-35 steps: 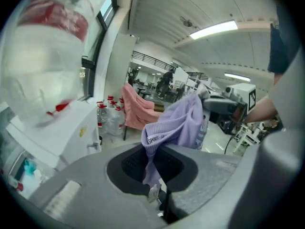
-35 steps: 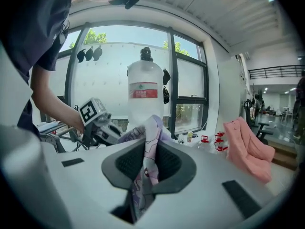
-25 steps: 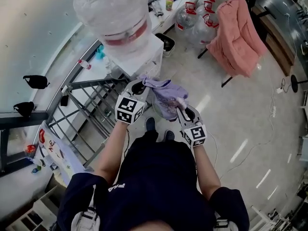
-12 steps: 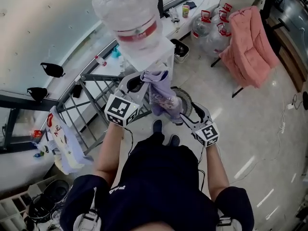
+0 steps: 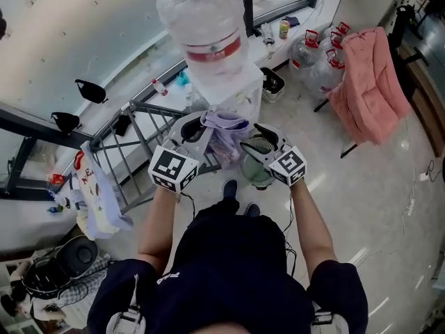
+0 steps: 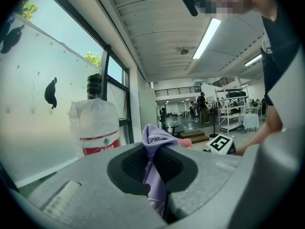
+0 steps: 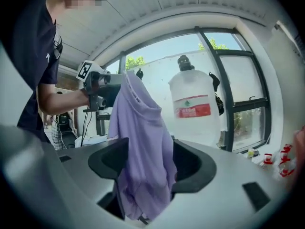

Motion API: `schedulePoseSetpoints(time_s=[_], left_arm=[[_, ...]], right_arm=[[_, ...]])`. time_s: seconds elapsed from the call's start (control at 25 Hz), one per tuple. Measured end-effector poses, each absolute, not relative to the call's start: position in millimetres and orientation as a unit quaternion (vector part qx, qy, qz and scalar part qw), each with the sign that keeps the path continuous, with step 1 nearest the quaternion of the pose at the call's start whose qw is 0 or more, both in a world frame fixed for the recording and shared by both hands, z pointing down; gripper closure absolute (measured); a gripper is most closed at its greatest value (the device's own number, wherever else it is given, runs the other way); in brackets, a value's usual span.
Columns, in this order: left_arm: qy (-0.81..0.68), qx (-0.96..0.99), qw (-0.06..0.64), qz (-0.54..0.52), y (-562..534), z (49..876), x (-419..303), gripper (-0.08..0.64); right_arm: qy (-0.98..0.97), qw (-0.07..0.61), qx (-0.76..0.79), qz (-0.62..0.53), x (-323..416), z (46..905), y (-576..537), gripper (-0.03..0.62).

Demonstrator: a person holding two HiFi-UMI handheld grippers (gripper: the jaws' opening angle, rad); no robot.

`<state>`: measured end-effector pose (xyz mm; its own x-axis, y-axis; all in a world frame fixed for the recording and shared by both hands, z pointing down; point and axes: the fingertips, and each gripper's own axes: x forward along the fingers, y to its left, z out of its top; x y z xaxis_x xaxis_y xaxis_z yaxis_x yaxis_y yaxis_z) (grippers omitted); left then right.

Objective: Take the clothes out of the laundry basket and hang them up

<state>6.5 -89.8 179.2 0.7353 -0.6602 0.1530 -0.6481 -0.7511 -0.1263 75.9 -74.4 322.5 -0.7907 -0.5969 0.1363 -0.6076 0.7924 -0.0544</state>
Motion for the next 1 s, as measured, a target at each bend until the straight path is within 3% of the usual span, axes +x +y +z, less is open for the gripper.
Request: schedulePoseSetpoints(time_s=[0.08,0.12,0.2,0.68,1.0], left_arm=[[0.367,-0.925,0.028,-0.093,-86.5,177.4,-4.8,0.523],[0.377,-0.921,0.026,-0.093,-85.2,177.3,-11.8,0.523],[0.399,-0.912,0.023,-0.095,-82.7,178.8,-28.0,0.523],[0.549,-0.831,-0.019,-0.087,-7.4,195.3,-128.9,0.522],[0.662,-0.741,-0.045,-0.104,88.5,198.5,-208.5,0.522]], right_arm=[[-0.949,0.061,0.307,0.05,53.1,328.5,-80.3,0.305],[-0.946,0.065,0.315,0.045,45.7,330.1,-82.9,0.368],[-0.935,0.073,0.347,0.029,40.9,329.7,-86.0,0.57],[-0.955,0.113,0.271,-0.034,19.2,266.3,-44.5,0.581],[-0.976,0.114,0.172,-0.064,-57.5,215.1,2.0,0.581]])
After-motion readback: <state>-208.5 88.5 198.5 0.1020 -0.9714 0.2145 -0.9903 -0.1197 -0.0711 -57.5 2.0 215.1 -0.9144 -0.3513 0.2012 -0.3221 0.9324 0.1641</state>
